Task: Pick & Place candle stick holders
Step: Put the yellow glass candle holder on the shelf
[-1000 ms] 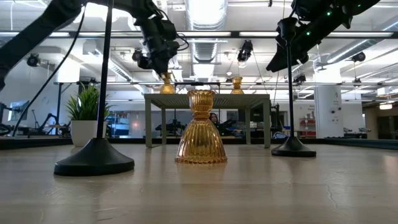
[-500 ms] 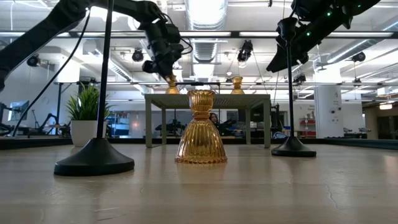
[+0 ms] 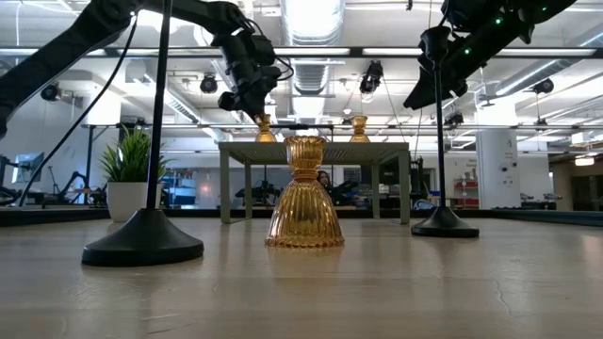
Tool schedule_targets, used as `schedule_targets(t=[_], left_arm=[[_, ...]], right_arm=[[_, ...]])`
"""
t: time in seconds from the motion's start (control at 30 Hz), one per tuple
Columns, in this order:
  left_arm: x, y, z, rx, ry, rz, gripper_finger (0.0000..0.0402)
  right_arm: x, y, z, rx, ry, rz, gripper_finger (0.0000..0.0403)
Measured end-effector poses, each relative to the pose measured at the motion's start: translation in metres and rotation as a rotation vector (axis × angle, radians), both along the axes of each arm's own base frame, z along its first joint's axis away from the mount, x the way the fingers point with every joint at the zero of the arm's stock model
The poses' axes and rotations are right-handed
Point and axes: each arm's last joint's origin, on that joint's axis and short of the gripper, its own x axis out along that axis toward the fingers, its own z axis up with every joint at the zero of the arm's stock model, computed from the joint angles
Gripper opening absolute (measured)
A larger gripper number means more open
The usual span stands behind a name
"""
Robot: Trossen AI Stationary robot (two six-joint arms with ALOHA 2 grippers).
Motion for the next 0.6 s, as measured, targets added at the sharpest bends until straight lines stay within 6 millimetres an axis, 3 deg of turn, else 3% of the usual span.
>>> schedule_targets(t=[0.6], left_arm=[[0.0011,0.0,0.0002,0.01,-0.004,-0.013,0.0059]], right_arm=[[0.0,0.0,0.0,0.0,0.0,0.0,0.0219]])
